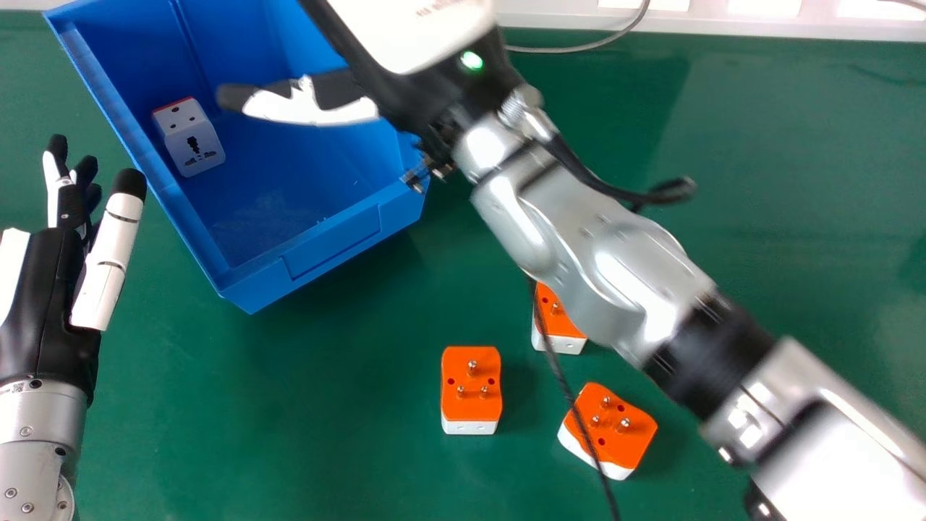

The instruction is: Pick all objects and put in blue box

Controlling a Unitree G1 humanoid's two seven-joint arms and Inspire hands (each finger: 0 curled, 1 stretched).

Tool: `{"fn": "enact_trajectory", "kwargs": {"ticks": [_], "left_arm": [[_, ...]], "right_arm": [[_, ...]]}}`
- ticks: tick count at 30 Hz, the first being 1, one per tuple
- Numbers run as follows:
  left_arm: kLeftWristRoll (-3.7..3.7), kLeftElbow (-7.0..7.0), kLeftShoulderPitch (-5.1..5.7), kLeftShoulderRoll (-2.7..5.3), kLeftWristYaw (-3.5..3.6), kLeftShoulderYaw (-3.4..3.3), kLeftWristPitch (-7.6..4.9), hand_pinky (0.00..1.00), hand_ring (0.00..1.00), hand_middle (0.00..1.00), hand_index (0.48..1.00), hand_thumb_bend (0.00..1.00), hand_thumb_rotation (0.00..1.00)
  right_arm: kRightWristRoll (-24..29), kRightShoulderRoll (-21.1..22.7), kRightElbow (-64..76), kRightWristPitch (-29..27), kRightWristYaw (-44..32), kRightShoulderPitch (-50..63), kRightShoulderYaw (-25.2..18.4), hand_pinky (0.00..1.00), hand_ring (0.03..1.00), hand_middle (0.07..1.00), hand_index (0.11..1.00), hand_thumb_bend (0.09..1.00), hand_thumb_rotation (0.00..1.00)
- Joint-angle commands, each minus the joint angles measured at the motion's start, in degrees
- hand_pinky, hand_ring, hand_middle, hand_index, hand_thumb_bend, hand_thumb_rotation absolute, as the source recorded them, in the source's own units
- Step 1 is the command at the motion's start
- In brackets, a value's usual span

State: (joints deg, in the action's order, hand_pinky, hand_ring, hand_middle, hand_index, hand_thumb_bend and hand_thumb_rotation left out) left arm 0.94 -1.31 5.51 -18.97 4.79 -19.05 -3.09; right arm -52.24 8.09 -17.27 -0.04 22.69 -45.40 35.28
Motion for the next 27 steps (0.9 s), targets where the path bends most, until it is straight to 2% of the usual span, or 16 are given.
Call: {"fn": "enact_trajectory", "kwargs": {"ticks": [1, 4, 6, 8, 11, 15, 19, 22, 27], "left_arm": [[0.25, -1.02, -0.30, -0.60, -0.25, -0.74, -0.59, 0.94, 0.99, 1.00, 0.997, 0.60, 0.92], [0.19, -1.03, -0.45, -0.79, -0.25, -0.79, -0.21, 0.93, 0.98, 1.00, 0.995, 0.60, 0.92], [0.46, -0.93, -0.58, -0.86, -0.10, -0.93, 0.03, 0.92, 0.98, 1.00, 0.994, 0.60, 0.92], [0.70, -0.67, -0.68, -0.94, 0.09, -1.12, 0.04, 0.92, 0.98, 0.99, 0.993, 0.59, 0.92], [1.05, -0.35, -1.05, -0.96, 0.40, -1.29, 0.33, 0.92, 0.98, 0.99, 0.992, 0.60, 0.91], [1.56, 0.36, -1.39, -0.86, 0.81, -1.60, -0.05, 0.92, 0.98, 0.99, 0.992, 0.60, 0.91], [1.86, 0.30, -1.54, -0.77, 0.82, -1.52, 0.19, 0.92, 0.98, 0.99, 0.991, 0.61, 0.90], [2.25, 0.37, -1.52, -0.59, 1.02, -1.62, 0.24, 0.92, 0.98, 0.99, 0.991, 0.60, 0.90], [2.68, -0.10, -1.50, -0.37, 1.28, -1.83, 0.72, 0.93, 0.98, 0.99, 0.992, 0.59, 0.89]], "right_arm": [[0.92, 2.18, 13.31, 1.50, -2.56, 6.93, -4.26, 0.98, 0.989, 0.992, 0.964, 0.482, 0.41], [1.12, 3.87, 21.99, 2.34, -4.44, 14.17, -7.30, 0.99, 0.997, 0.998, 0.977, 0.459, 0.48], [0.32, 5.20, 26.61, 2.76, -5.07, 19.12, -9.09, 0.97, 0.995, 0.995, 0.973, 0.460, 0.56], [-0.44, 6.77, 30.34, 2.93, -6.24, 23.86, -10.75, 0.95, 0.988, 0.990, 0.969, 0.468, 0.58], [-1.16, 9.18, 34.66, 3.01, -8.45, 30.10, -12.97, 0.94, 0.985, 0.987, 0.972, 0.468, 0.58], [-0.43, 13.15, 37.41, 3.14, -11.58, 39.09, -16.71, 0.94, 0.984, 0.987, 0.974, 0.467, 0.58], [-0.43, 15.23, 38.20, 2.40, -13.29, 43.73, -19.21, 0.95, 0.977, 0.983, 0.976, 0.450, 0.50], [-0.64, 19.92, 38.04, -1.01, -13.29, 48.56, -21.54, 0.95, 0.976, 0.981, 0.975, 0.450, 0.49], [-2.03, 25.83, 37.66, -5.86, -13.77, 53.71, -23.39, 0.94, 0.964, 0.974, 0.977, 0.466, 0.53]]}}
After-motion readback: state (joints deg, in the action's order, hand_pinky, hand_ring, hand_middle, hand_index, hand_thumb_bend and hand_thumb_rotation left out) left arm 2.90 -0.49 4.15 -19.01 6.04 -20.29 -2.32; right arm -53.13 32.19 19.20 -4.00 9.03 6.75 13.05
